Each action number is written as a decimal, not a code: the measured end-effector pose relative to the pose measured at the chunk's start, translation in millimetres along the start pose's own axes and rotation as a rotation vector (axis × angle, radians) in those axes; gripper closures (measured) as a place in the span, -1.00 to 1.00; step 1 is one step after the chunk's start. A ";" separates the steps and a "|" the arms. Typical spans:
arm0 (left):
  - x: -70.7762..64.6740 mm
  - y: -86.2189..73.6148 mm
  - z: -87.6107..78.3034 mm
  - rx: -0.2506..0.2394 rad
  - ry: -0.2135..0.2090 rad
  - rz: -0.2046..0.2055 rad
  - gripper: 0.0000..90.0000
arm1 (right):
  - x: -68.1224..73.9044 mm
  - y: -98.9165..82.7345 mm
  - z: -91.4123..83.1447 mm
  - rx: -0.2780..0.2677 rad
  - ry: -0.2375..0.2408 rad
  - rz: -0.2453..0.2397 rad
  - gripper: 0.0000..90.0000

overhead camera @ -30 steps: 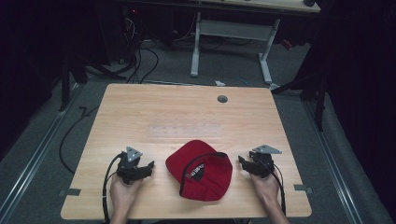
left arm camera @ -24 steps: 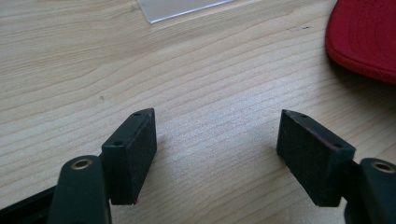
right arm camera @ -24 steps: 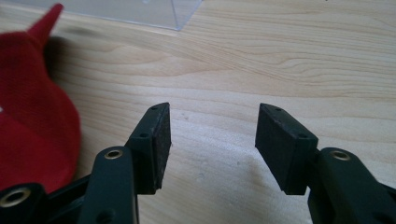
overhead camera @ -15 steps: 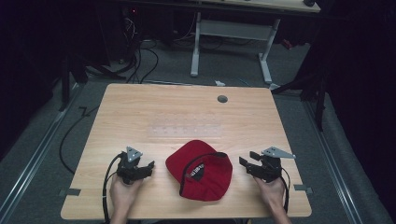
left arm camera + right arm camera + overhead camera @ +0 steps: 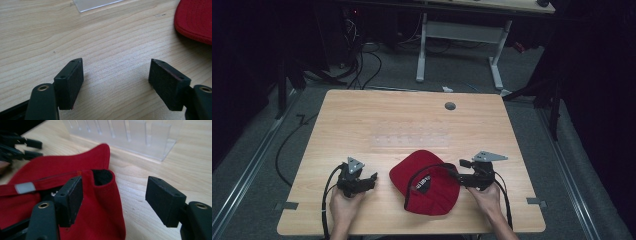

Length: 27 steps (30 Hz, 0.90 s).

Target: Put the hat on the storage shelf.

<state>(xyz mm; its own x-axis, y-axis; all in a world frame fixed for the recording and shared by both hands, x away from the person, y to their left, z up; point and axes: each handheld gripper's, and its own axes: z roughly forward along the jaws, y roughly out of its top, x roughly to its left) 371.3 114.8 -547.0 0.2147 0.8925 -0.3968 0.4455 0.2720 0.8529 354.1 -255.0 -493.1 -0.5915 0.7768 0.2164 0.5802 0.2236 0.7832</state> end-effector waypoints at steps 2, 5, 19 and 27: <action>0.0 0.0 0.0 0.000 0.000 0.000 -0.37 | -2.1 -0.9 10.3 0.023 0.014 0.005 -0.32; -0.1 -0.1 0.0 0.000 0.001 0.000 -0.37 | -4.0 -3.8 21.4 0.056 0.023 0.007 -0.27; -1.6 -1.4 -0.2 0.013 -0.009 0.010 -0.48 | -1.8 -10.4 33.5 0.077 0.106 -0.042 0.80; -2.8 -2.2 -1.7 0.023 -0.024 0.011 -0.51 | -1.5 -8.5 20.5 0.067 0.151 -0.032 0.89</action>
<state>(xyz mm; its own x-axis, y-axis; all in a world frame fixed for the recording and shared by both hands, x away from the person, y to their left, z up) 368.3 112.3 -547.2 0.2406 0.8863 -0.3957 0.4627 0.2536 0.8495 361.5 -245.9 -512.0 -0.6851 0.6720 0.2811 0.5925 0.2896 0.7517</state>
